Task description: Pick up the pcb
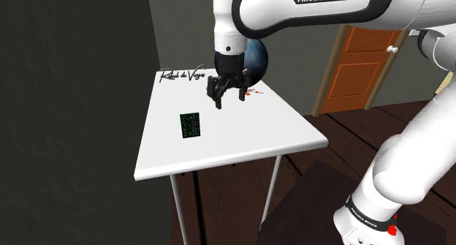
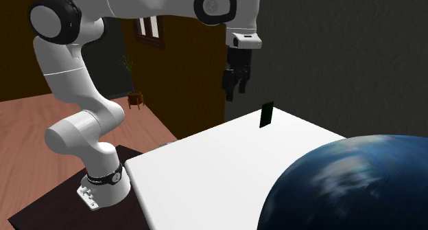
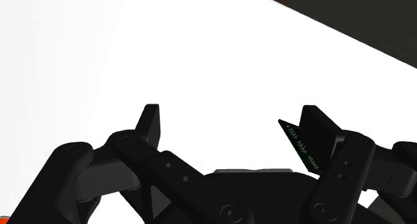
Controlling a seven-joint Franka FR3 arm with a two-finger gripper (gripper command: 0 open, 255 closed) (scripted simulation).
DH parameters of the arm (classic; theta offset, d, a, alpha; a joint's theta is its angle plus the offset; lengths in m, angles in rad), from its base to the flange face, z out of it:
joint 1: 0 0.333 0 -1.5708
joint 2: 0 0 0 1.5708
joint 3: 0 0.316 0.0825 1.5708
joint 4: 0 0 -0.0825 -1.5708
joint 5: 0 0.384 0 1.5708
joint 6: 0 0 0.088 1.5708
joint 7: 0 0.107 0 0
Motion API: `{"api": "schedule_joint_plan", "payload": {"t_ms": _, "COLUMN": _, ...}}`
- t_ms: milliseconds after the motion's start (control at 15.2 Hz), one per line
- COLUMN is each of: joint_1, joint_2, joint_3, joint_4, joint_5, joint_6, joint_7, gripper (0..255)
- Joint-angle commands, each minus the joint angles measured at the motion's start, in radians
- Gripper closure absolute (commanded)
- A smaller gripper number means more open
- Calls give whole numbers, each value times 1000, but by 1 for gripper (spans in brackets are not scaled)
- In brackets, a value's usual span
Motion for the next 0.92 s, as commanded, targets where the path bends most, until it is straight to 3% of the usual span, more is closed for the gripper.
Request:
{"api": "schedule_joint_plan", "payload": {"t_ms": 0, "joint_1": 7, "joint_2": 82, "joint_3": 26, "joint_4": 82, "joint_5": -29, "joint_6": -6, "joint_7": 59, "gripper": 0}}
{"api": "schedule_joint_plan", "payload": {"t_ms": 264, "joint_1": 47, "joint_2": 267, "joint_3": 66, "joint_4": 279, "joint_5": -112, "joint_6": -37, "joint_7": 175, "gripper": 0}}
{"api": "schedule_joint_plan", "payload": {"t_ms": 594, "joint_1": 142, "joint_2": 506, "joint_3": 76, "joint_4": 576, "joint_5": -223, "joint_6": -120, "joint_7": 287, "gripper": 0}}
{"api": "schedule_joint_plan", "payload": {"t_ms": 858, "joint_1": 130, "joint_2": 489, "joint_3": 73, "joint_4": 497, "joint_5": -214, "joint_6": -57, "joint_7": 286, "gripper": 0}}
